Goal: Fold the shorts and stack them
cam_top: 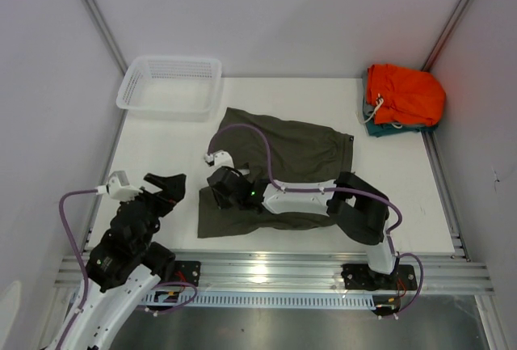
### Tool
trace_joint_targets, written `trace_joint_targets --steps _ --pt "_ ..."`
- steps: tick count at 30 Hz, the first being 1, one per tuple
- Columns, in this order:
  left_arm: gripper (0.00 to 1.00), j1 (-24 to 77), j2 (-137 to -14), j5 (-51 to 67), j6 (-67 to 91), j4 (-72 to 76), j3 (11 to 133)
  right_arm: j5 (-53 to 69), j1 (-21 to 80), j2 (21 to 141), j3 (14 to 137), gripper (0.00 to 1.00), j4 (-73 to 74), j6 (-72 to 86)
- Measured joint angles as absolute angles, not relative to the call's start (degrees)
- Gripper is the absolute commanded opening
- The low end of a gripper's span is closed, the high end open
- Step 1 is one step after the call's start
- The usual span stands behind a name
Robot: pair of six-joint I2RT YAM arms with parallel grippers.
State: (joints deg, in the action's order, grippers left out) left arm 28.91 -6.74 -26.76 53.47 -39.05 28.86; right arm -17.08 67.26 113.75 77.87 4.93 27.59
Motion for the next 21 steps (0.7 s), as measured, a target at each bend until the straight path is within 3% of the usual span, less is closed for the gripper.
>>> trace_joint_targets --steps 12,21 --pt "0.99 28.91 -7.16 -33.98 54.00 -46.68 39.20 -18.61 69.69 114.80 79.29 0.55 5.76 19.40" --pt "0.99 28.91 -6.94 -35.38 54.00 -49.12 39.94 -19.29 70.89 119.57 83.48 0.50 6.72 17.87"
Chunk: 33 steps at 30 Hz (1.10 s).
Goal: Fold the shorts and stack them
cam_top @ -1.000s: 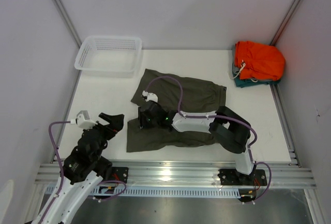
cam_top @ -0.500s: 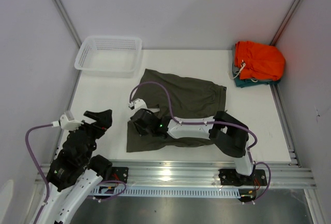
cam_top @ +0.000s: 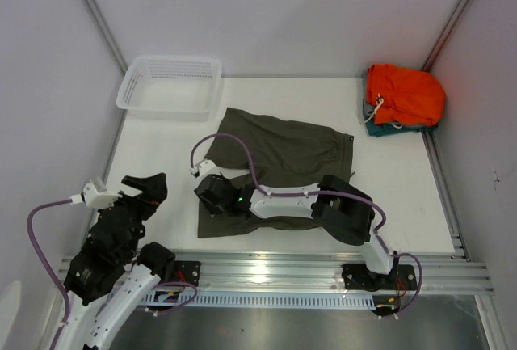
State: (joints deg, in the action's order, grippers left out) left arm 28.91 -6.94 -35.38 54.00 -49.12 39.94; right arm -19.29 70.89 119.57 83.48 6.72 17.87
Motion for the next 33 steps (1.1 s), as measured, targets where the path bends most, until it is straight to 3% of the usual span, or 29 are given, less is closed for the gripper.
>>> trace_joint_targets --steps 10,22,28,30,32,33 --pt "0.99 28.93 -6.94 -35.90 53.95 -50.35 40.75 -20.29 71.57 122.85 85.60 0.43 9.23 17.85" --pt "0.99 28.91 -6.94 -35.97 53.89 -50.33 40.75 -21.30 71.57 124.11 87.88 0.23 9.72 17.21" --pt "0.99 28.93 -6.94 -36.10 53.54 -50.33 40.75 -21.28 71.55 124.62 88.47 0.23 10.31 16.84" --pt "0.99 28.91 -6.94 -36.25 53.49 -50.33 40.75 -21.15 71.55 124.73 88.49 0.17 10.41 16.82" --pt "0.99 28.91 -6.94 -36.34 53.49 -50.33 40.75 -21.08 71.55 124.95 88.55 0.00 10.44 16.75" --pt "0.99 28.93 -6.94 -36.34 53.49 -50.35 40.75 -21.08 71.50 125.05 88.58 0.00 10.44 16.60"
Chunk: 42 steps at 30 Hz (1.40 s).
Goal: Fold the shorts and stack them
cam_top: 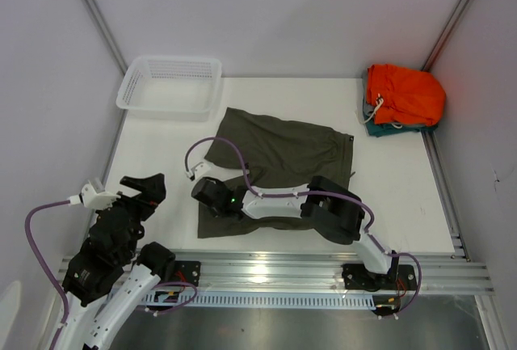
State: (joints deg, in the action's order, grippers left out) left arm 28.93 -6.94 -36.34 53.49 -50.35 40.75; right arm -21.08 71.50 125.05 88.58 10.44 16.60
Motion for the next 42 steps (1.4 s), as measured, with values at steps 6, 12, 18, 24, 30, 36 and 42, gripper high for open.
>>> trace_joint_targets --steps 6,12,18,24,30,36,42 --pt "0.99 28.91 -6.92 -36.36 53.49 -50.35 40.75 -19.57 70.43 125.03 88.66 0.00 10.09 16.67" --pt "0.99 28.91 -6.46 -36.51 53.45 -50.37 40.77 -19.38 69.08 125.03 88.88 0.00 9.45 13.69" --pt "0.99 28.93 -6.33 -36.49 53.47 -50.61 40.77 -19.46 67.20 125.03 91.44 0.00 7.97 8.29" --pt "0.99 28.93 -6.31 -36.49 53.45 -50.72 40.77 -19.66 66.04 125.03 94.17 0.00 5.52 4.84" --pt "0.99 28.91 -6.33 -36.40 53.45 -50.72 40.77 -19.49 65.60 127.28 97.49 0.00 0.75 1.52" --pt "0.99 28.93 -6.33 -36.25 52.99 -50.70 40.77 -17.93 64.64 131.92 98.54 0.41 -6.46 -2.46" --pt "0.99 28.91 -6.33 -36.25 52.47 -50.70 40.77 -16.34 62.43 134.28 99.77 0.73 -9.26 -2.79"
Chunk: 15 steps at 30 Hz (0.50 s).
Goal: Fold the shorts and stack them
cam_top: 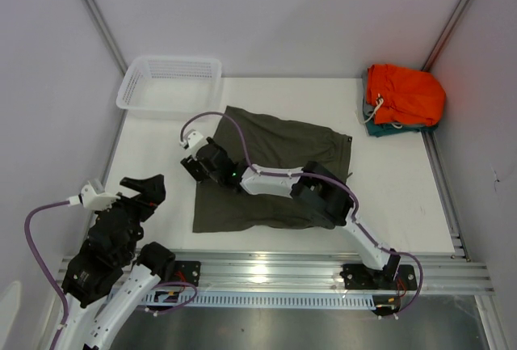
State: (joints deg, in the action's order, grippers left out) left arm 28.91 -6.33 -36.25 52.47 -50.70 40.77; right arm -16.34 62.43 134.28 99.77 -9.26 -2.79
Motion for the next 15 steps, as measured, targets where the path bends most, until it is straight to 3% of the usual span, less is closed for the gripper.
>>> trace_joint_targets --steps 10,15 --pt "0.99 28.91 -9.89 -32.08 48.90 -46.65 39.33 -11.33 54.61 121.51 91.79 0.71 -7.57 8.12" --pt "0.99 28.93 -21.23 -26.04 47.51 -42.87 37.63 -6.39 46.89 102.13 73.73 0.71 -6.02 20.08"
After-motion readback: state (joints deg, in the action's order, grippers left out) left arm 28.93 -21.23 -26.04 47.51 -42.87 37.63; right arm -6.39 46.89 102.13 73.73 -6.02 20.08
